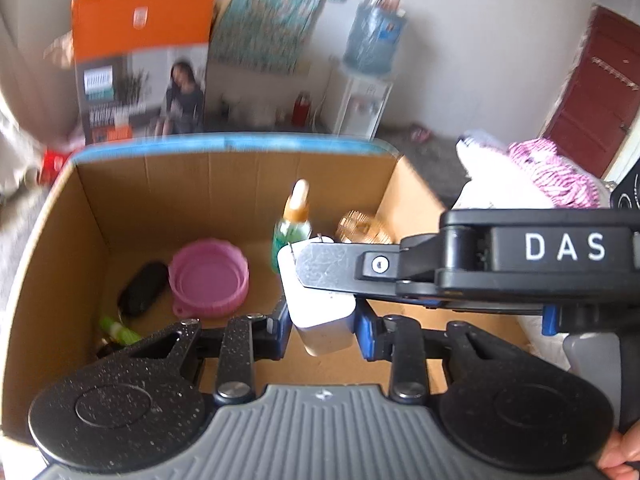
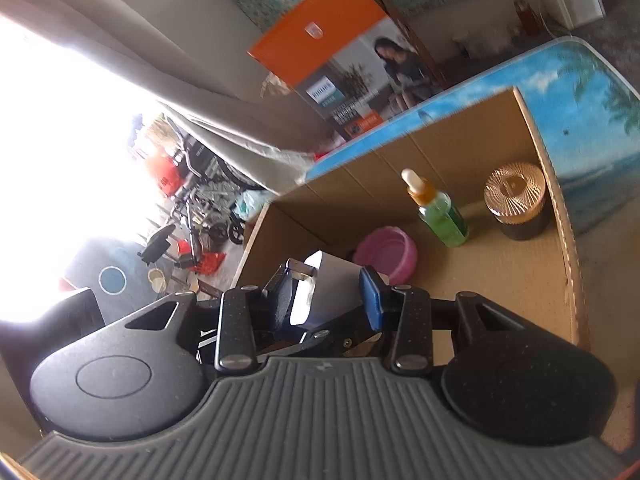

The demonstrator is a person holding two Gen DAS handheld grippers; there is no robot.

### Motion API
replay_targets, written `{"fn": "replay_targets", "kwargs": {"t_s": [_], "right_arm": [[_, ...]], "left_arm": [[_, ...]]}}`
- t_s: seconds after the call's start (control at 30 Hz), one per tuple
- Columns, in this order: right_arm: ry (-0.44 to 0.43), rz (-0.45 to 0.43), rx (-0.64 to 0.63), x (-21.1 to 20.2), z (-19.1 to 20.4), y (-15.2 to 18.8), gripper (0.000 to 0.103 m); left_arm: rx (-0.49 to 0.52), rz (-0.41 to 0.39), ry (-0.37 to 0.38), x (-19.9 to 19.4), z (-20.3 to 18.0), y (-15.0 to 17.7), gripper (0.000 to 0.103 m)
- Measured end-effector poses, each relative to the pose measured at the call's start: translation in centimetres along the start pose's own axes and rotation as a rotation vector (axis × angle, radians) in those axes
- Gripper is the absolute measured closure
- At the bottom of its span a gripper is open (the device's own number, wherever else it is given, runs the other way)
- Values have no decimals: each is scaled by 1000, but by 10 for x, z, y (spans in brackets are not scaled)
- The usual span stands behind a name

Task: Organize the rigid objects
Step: 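Carry the white plug charger into the box and open the right tool, then move the open right tool back to the white pill bottle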

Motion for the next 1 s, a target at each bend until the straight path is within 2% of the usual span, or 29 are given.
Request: {"fn": "replay_targets", "kwargs": {"t_s": [0.23,0.3,0.37,0.4,0.5,0.67,1.0], "right_arm": [[6,89,53,36,-22,6,65],[9,104,44,41,-21,8,65],[9,113,44,45,-21,8,65],[14,114,40,47,-21,8,65],[14,108,30,45,-21,7,65],[15,86,18,36,-18,5,65],[-13,-27,-16,-13,1,-2,63]], "left_arm": [[-52,87,-23,26,13,11,69],[-66,100,-26,28,15,12,66],[-85,107,-18,29,17,13,58],[-87,102,-18,28,18,13,59],[-77,90,-18,25,16,13,56],[-64,70,-19,18,9,8,43],[4,-15,-29,-17,-12,-2,28]]}}
Point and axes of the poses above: each gripper's, at about its wrist camera, not at the fingertips, and x roughly the way its jaws point, z to its left, y to its underside, the point moved 10 cm from there along x, roughly the way its jaws point, and after that the axes turned 7 degrees about y, right-handed, at the moved point
